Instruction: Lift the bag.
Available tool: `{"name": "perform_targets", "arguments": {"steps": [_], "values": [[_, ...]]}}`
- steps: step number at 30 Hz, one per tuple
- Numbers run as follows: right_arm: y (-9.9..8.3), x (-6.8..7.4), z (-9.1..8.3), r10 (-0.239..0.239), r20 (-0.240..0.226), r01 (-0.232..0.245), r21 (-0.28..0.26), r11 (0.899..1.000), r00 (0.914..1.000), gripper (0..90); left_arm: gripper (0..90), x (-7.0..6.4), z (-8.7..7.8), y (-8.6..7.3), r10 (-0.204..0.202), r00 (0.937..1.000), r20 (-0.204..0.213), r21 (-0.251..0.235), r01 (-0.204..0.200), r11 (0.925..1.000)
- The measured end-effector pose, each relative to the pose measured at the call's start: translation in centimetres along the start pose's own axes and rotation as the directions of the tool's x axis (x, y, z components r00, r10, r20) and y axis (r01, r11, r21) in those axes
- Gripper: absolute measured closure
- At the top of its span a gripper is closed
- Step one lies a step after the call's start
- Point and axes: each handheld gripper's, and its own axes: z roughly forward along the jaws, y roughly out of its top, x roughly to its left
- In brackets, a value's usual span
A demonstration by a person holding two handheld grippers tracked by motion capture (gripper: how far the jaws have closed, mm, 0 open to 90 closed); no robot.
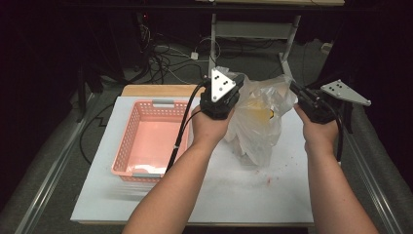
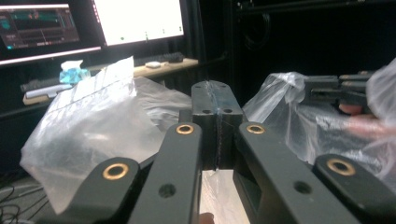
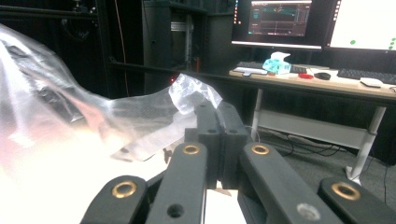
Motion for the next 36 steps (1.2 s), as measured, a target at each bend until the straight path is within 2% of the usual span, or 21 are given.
{"name": "perform_targets", "arguments": {"steps": [5,9,13,16,20,24,25,27,29,31,35,36], "values": [[-0.4,-0.2,-0.3,0.0,0.008,0.0,0.011,1.0,1.0,90.0,85.6,0.3,-0.5,-0.7,-0.011,0.9999,0.005,0.017,0.011,0.9998],[-0.3,-0.3,-0.4,0.002,0.013,-0.002,0.011,1.0,0.9999,90.0,74.8,0.6,-1.7,-0.7,-0.011,0.9998,0.014,0.02,0.01,0.9997],[-0.2,-0.3,-0.7,-0.005,0.002,0.005,0.004,1.0,1.0,87.4,58.8,1.1,-3.8,-0.7,0.01,0.9999,-0.013,0.008,-0.01,0.9999],[0.0,-0.1,-0.9,-0.006,-0.013,0.006,0.0,1.0,0.9999,82.5,50.0,1.9,-5.3,-0.8,-0.005,0.9996,-0.026,0.003,0.005,1.0],[0.2,0.5,-1.4,-0.022,-0.03,0.022,-0.001,1.0,0.9993,78.2,41.3,2.5,-7.5,-1.0,-0.019,0.9998,-0.01,0.019,0.02,0.9996],[0.5,1.0,-2.1,-0.026,-0.046,0.026,-0.008,1.0,0.9986,74.9,37.2,3.3,-9.9,-1.6,-0.026,0.999,-0.038,-0.01,0.026,0.9996],[0.5,1.1,-2.3,-0.03,-0.051,0.03,-0.012,0.999,0.9983,74.3,36.2,3.5,-10.4,-1.8,-0.031,0.9988,-0.038,-0.005,0.031,0.9995],[0.6,1.4,-2.6,-0.038,-0.061,0.037,-0.014,0.999,0.9974,72.8,35.0,3.6,-11.1,-2.5,-0.009,0.9983,-0.057,0.027,0.01,0.9996],[0.7,1.6,-3.0,-0.043,-0.067,0.042,-0.019,0.999,0.9968,71.5,34.5,3.7,-11.5,-3.5,-0.008,0.9981,-0.061,0.053,0.011,0.9985],[0.6,1.9,-3.4,-0.05,-0.079,0.049,-0.02,0.999,0.9956,68.6,33.1,3.9,-11.8,-4.5,-0.037,0.9977,-0.056,0.08,0.042,0.9959],[0.0,2.4,-4.4,-0.056,-0.099,0.055,-0.01,0.998,0.9935,65.0,31.3,3.8,-12.4,-6.6,-0.04,0.9985,-0.036,0.13,0.045,0.9905],[-0.3,2.5,-4.6,-0.062,-0.106,0.062,-0.006,0.998,0.9924,63.2,30.7,3.8,-12.5,-7.2,-0.052,0.9981,-0.032,0.141,0.056,0.9884]]}}
